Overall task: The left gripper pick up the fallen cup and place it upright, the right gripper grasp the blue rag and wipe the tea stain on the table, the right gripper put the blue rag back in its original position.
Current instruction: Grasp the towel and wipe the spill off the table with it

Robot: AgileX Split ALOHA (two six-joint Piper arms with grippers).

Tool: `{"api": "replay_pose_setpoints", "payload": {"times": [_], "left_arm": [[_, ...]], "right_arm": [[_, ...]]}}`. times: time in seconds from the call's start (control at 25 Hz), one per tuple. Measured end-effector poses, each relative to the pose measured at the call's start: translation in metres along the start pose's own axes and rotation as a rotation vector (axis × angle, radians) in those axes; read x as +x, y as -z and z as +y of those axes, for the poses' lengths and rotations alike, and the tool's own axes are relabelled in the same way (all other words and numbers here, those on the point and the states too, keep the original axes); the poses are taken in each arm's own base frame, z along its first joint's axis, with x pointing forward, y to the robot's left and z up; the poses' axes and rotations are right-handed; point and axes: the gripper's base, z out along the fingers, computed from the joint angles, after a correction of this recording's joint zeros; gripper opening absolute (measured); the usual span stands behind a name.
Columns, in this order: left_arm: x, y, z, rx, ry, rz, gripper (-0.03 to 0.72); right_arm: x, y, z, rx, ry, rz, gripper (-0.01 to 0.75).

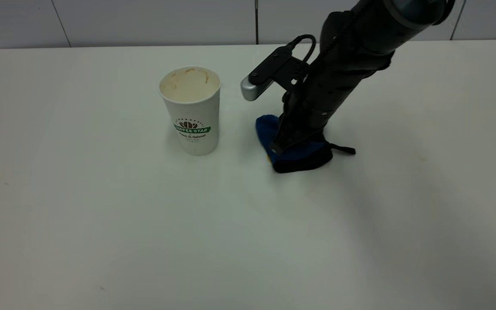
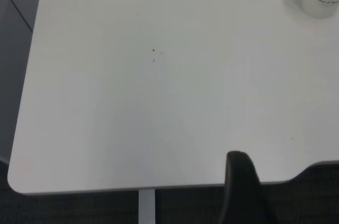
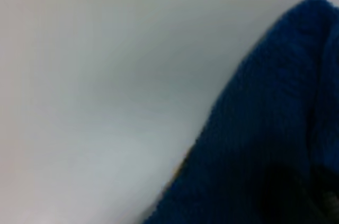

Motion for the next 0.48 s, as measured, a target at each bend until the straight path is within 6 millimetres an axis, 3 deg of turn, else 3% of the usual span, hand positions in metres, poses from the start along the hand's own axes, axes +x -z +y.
{"api": "replay_pose_setpoints", "payload": {"times": [0.28, 0.48], "left_arm": [[0.000, 0.000, 0.000, 0.000, 0.000, 0.000, 0.466], [0.000, 0.000, 0.000, 0.000, 0.000, 0.000, 0.466]], "right_arm": [[0.002, 0.006, 0.034, -0.200, 0.004, 0.167, 0.053], [0.019, 0.012, 0.027, -0.272, 0.039, 0.306, 0.053]]}}
